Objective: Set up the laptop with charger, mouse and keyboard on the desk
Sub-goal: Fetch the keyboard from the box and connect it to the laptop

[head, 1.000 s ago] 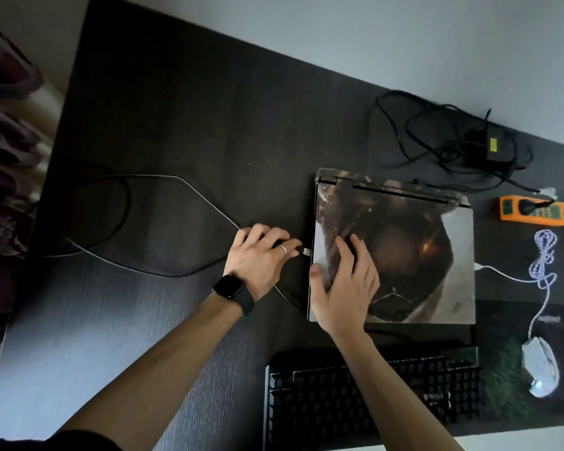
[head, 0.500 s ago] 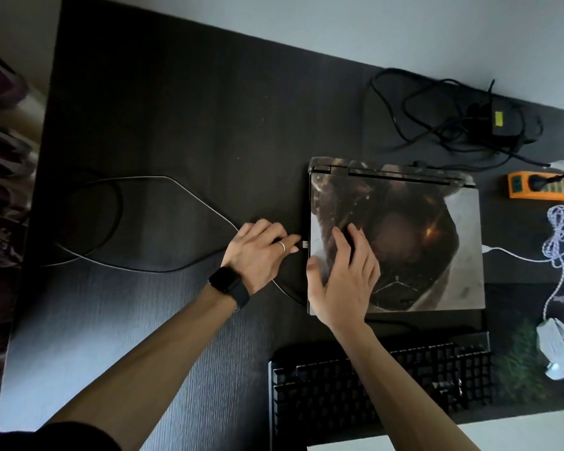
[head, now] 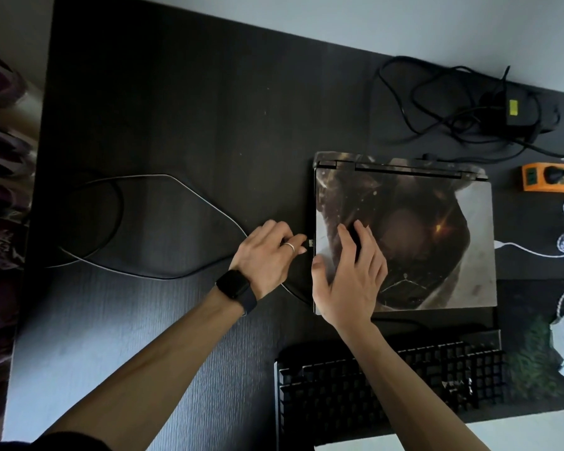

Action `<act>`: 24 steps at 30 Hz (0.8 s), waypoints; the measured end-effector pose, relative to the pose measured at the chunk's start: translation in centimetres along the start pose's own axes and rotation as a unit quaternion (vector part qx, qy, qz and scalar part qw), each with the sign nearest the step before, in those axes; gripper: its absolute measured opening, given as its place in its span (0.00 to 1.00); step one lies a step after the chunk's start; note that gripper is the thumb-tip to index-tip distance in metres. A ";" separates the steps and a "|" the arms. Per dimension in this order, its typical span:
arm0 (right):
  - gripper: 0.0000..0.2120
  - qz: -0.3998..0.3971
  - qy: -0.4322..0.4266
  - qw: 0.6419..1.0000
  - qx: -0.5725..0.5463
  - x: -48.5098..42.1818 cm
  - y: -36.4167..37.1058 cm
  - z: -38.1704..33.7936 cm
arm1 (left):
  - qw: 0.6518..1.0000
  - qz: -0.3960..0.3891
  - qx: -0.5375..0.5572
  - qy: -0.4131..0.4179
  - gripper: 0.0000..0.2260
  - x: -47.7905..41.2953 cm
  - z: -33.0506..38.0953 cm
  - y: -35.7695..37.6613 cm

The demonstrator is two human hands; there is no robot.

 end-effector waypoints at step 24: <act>0.30 -0.019 -0.004 1.000 -0.007 -0.2 0.2 0.1 | 1.000 -0.010 -0.020 -0.010 0.11 -0.8 -0.2 0.9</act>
Point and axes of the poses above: each hand's wrist, its own x-axis away from the middle knuckle, its own y-axis out of the palm, z = x × y, the point moved 6 cm from there along -x, towards the middle knuckle, and after that the axes turned 2 degrees about z, right-handed, at the moved point
